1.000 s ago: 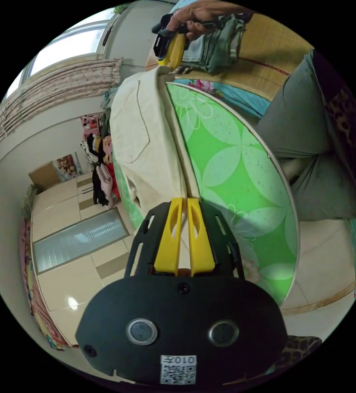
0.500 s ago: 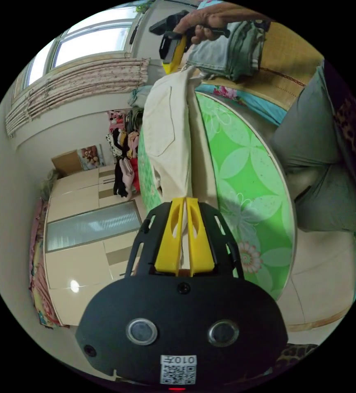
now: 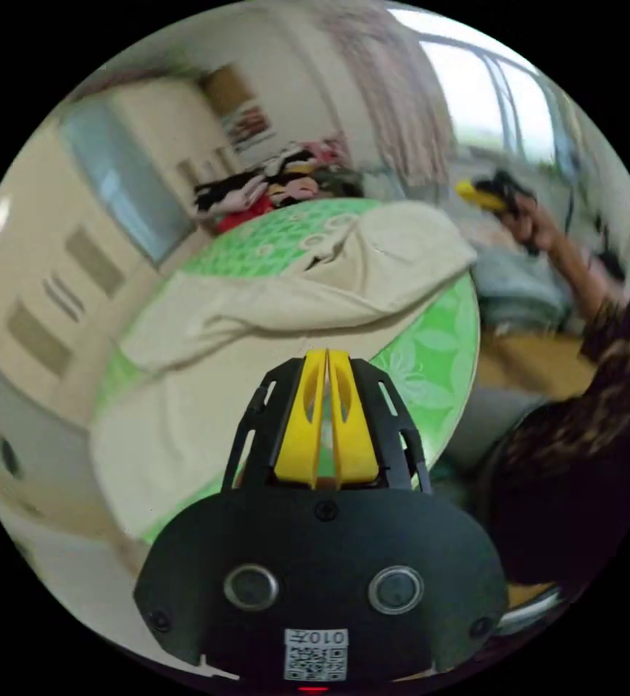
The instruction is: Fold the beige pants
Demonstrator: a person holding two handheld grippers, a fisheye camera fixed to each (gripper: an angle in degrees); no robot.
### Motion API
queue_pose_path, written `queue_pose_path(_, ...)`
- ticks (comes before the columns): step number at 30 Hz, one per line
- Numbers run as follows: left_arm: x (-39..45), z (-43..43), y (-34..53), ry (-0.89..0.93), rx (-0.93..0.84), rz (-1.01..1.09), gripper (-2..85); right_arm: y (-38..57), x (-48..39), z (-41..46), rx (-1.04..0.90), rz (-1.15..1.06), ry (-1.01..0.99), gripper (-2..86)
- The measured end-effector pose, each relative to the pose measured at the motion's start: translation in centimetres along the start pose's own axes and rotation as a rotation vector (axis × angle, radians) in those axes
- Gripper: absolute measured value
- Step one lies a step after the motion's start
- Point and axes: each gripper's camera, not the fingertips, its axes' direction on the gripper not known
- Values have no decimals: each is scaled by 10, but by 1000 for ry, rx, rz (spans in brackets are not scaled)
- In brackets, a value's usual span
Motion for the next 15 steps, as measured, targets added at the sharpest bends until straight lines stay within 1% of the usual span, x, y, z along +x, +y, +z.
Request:
queue_pose_path(1, -39, 12, 32, 157, 45, -177, -2, -18, 1, 31, -66, -21, 12, 102)
queue_pose_path(2, -72, 27, 66, 302, 100, -311, -2, -27, 3, 50, -107, -20, 19, 114)
queue_pose_path(3, -85, 35, 82, 354, 127, -367, -2, -45, 9, 90, -187, -16, 31, 129)
queue_pose_path(4, -107, 47, 113, 398, 183, -472, -1, -62, 17, 130, -244, -32, 38, 135)
queue_pose_path(5, -123, 57, 139, 402, 217, -552, -1, -70, 23, 151, -269, -36, 45, 136)
queue_pose_path(7, -144, 72, 170, 476, 261, -620, -1, -99, 62, 224, -321, 43, 91, 138)
queue_pose_path(9, -164, 89, 200, 547, 309, -697, -1, -119, 103, 270, -322, 121, 81, 140)
queue_pose_path(10, -176, 103, 221, 595, 338, -772, -1, -129, 135, 298, -325, 204, 72, 142)
queue_pose_path(11, -186, 120, 241, 658, 361, -835, -1, -134, 150, 311, -325, 235, 63, 144)
queue_pose_path(13, -196, 138, 264, 740, 409, -886, -1, -151, 202, 366, -371, 298, 43, 151)
queue_pose_path(15, -200, 147, 279, 734, 422, -897, -2, -160, 234, 400, -397, 320, 83, 154)
